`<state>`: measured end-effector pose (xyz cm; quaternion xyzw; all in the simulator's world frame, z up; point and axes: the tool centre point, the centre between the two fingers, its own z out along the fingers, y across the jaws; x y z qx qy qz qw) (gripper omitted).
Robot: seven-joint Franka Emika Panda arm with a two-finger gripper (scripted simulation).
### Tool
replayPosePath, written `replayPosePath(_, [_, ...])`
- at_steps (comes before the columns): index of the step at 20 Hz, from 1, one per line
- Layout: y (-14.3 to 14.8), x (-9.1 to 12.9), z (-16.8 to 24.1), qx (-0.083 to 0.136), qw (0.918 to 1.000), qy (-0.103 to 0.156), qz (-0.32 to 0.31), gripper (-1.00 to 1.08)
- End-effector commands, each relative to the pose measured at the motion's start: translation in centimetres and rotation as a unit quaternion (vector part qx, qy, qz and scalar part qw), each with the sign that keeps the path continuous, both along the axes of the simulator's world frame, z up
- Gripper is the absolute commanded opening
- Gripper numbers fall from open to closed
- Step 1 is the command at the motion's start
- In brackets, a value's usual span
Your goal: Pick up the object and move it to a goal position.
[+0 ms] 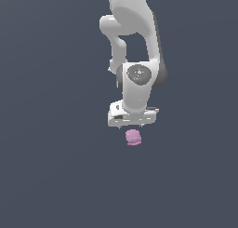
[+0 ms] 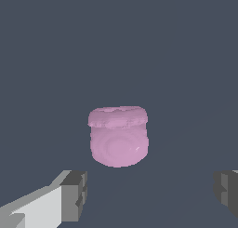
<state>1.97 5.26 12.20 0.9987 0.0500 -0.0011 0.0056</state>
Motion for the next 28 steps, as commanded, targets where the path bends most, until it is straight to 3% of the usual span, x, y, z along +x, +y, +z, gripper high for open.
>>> replayPosePath(1, [0.8,0.4,-1.3,0.002,0.9999,0.0,0.012,1.0])
replayPosePath(28, [2.0,1.0,-8.4,0.006,0.9995,-0.001,0.031,1.0])
